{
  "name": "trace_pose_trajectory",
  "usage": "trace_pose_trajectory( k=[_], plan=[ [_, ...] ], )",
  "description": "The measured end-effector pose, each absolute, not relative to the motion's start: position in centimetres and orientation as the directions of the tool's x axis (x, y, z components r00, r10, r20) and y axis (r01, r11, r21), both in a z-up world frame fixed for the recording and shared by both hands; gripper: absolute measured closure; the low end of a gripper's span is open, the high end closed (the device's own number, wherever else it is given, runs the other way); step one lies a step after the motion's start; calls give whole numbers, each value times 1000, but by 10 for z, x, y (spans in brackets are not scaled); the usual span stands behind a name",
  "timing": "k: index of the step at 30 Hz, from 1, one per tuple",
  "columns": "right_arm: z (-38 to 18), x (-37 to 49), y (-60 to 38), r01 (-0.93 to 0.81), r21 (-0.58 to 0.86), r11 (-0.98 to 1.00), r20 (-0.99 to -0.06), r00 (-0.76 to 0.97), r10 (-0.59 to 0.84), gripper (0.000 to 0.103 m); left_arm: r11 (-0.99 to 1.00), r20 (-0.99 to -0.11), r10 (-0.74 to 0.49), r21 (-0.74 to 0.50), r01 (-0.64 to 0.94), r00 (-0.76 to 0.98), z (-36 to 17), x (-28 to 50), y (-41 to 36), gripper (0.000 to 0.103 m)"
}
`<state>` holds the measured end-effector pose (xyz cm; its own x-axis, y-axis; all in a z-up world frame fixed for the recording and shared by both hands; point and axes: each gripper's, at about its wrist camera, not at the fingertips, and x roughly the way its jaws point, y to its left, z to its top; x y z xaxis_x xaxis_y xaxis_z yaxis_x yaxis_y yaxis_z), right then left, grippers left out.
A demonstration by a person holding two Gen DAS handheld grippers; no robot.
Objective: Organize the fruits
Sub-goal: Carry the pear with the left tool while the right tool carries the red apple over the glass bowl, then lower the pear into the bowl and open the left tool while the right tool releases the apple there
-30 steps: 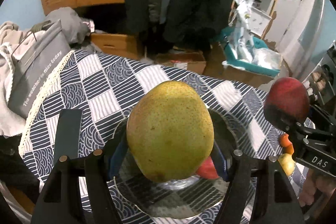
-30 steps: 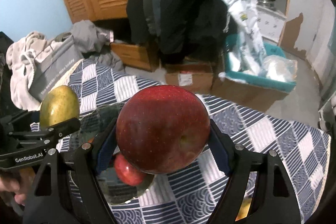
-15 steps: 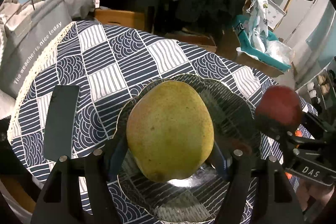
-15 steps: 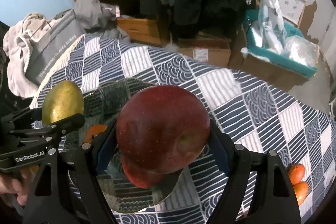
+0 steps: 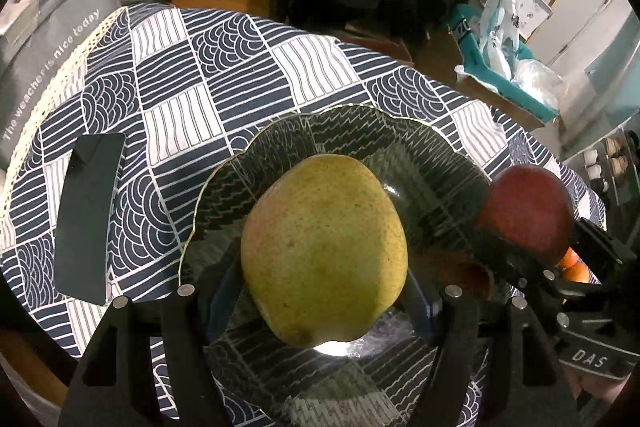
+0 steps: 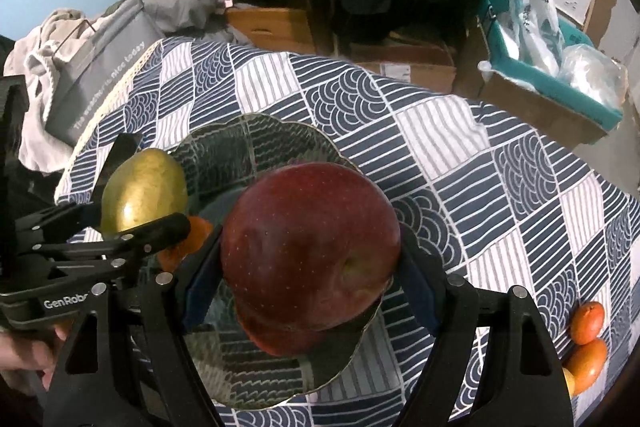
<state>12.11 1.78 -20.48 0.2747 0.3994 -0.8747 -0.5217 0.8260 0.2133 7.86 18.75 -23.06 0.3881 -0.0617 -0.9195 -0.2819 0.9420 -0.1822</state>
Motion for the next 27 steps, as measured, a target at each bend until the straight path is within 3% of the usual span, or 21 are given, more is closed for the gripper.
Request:
trace_pose_trajectory(
  k=[17,27],
  plan=[
    [-224,123,25,-524,261,811,-894,185,407,22,920,-916,-87,-224,-320,392,-234,81,197,30],
    [-210,126,16,-507,267,819,-870,239,432,22,922,-906,-83,-227,-312,415,-223,77,197,30]
  ],
)
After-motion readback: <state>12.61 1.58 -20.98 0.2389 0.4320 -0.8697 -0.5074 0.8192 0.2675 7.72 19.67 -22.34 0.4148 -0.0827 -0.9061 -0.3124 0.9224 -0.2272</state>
